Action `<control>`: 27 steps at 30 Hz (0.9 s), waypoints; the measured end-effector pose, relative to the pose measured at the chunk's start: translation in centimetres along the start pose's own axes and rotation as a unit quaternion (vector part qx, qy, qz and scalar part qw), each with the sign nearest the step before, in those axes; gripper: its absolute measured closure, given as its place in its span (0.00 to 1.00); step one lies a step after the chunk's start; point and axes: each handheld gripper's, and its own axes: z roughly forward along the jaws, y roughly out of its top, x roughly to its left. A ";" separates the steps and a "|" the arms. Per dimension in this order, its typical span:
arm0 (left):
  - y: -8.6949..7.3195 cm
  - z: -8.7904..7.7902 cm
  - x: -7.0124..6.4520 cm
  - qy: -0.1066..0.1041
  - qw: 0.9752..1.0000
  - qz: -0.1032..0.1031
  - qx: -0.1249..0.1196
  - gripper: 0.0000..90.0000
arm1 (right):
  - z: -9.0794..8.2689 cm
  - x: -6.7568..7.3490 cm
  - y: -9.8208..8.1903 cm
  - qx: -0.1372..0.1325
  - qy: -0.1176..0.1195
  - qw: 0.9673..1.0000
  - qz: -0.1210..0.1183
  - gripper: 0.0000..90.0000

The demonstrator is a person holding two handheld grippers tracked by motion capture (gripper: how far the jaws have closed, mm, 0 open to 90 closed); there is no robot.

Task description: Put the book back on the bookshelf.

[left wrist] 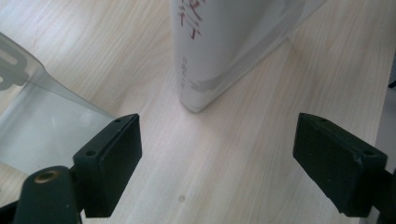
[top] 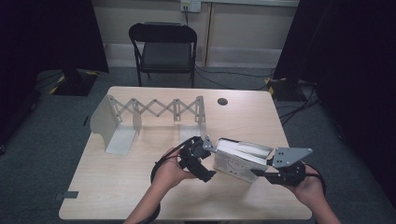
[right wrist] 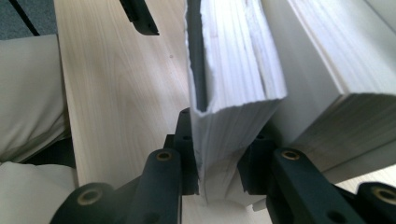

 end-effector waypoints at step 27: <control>5.1 -0.5 -1.2 -0.012 0.998 0.047 -0.028 0.18 | 0.0 -0.3 -0.8 -0.009 0.003 1.000 0.010 0.73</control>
